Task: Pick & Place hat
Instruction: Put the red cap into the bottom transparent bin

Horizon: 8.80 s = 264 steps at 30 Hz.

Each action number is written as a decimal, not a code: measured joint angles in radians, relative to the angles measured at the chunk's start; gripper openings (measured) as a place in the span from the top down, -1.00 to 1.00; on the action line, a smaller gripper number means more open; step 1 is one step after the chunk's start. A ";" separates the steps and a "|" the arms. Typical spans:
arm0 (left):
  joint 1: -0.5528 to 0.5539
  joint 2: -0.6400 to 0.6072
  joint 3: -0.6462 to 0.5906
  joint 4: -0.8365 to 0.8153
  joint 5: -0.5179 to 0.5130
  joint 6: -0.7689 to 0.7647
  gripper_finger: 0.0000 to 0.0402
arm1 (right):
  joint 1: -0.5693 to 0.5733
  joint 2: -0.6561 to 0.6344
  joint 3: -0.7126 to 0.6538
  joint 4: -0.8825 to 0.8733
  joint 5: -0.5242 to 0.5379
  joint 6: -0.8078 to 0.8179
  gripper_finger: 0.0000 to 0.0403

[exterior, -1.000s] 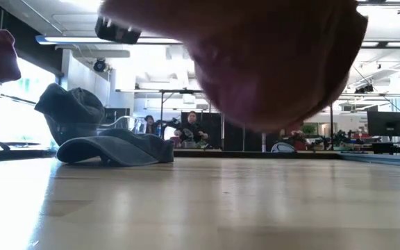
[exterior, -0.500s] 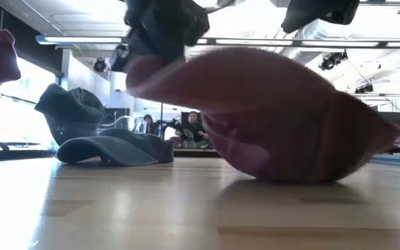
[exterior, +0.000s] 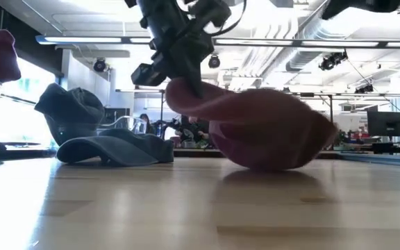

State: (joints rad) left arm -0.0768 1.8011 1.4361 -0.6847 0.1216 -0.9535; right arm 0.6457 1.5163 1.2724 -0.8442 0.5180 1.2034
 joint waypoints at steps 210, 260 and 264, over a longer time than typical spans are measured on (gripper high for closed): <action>0.319 -0.537 -0.497 0.270 -0.100 0.059 1.00 | -0.361 0.190 -0.174 0.599 -0.440 -1.406 -0.01; 0.180 -0.228 -0.377 0.434 0.202 -0.013 1.00 | -0.440 0.175 -0.174 0.479 -0.340 -0.963 0.95; 0.166 -0.208 -0.375 0.442 0.177 0.001 1.00 | -0.439 0.179 -0.174 0.489 -0.287 -0.904 0.77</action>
State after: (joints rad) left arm 0.0890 1.5930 1.0607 -0.2423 0.2986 -0.9530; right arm 0.2070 1.6952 1.0985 -0.3552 0.2313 0.2990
